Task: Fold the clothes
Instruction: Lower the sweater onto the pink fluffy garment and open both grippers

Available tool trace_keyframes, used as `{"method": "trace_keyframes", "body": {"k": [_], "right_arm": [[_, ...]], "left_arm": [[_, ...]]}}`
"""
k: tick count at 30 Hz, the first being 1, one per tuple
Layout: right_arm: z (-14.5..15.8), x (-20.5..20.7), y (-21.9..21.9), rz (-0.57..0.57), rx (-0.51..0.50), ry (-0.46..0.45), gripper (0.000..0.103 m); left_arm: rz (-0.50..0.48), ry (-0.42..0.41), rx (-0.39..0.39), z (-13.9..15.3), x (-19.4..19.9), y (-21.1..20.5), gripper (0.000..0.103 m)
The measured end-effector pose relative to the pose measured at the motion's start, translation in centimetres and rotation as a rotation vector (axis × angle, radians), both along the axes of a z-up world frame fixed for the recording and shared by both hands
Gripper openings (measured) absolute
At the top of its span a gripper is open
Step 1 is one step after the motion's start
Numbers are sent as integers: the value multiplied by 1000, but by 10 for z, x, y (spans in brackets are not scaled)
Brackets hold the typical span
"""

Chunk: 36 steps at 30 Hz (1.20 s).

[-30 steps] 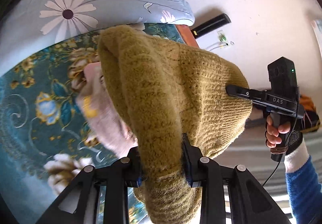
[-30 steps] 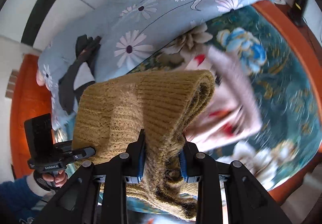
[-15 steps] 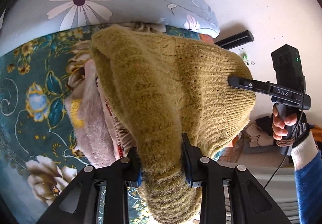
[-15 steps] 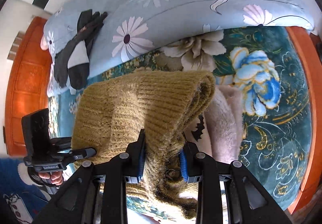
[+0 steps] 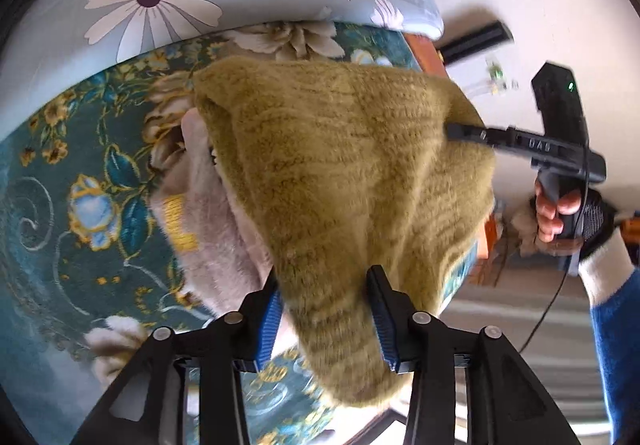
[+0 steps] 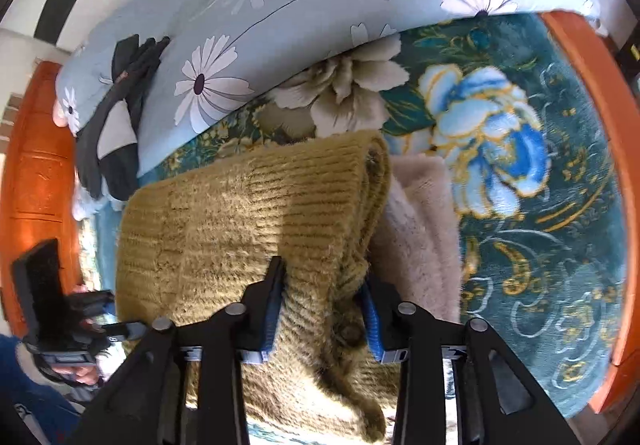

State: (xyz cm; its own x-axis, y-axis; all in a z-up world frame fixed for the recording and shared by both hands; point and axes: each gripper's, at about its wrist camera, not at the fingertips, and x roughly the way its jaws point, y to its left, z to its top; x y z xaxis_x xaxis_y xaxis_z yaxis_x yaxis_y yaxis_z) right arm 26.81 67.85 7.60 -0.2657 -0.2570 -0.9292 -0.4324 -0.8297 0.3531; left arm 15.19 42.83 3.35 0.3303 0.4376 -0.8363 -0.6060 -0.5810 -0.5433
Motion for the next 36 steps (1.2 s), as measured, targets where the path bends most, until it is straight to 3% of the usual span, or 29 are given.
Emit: {"method": "trace_keyframes", "body": {"k": [2, 5, 9, 10, 13, 15, 18, 21, 25, 29, 36], "right_arm": [[16, 14, 1, -10, 48, 10, 46], [38, 41, 5, -71, 162, 7, 47], [56, 60, -28, -155, 219, 91, 47], [57, 59, -43, -149, 204, 131, 47], [41, 53, -84, -59, 186, 134, 47], [22, 60, -95, -20, 219, 81, 47], [-1, 78, -82, -104, 225, 33, 47], [-11, 84, -72, -173, 178, 64, 47], [-23, 86, -68, -186, 191, 58, 47], [-37, 94, -65, -223, 172, 49, 47], [-10, 122, -87, -316, 212, 83, 48]], "left_arm": [[-42, 77, 1, 15, -5, -4, 46], [-90, 246, 18, 41, -8, -3, 50], [-152, 322, 49, 43, 2, 28, 53], [-170, 331, 51, 41, 8, 37, 53], [-225, 368, 36, 33, 26, 52, 53], [-266, 405, 17, 28, 39, 51, 53], [-298, 411, -10, 16, 51, 48, 53], [-326, 423, -33, 5, 63, 49, 59], [-395, 482, -61, -9, 83, 59, 67], [-426, 497, -72, -12, 91, 66, 68], [-347, 424, -27, 12, 86, 46, 68]]}}
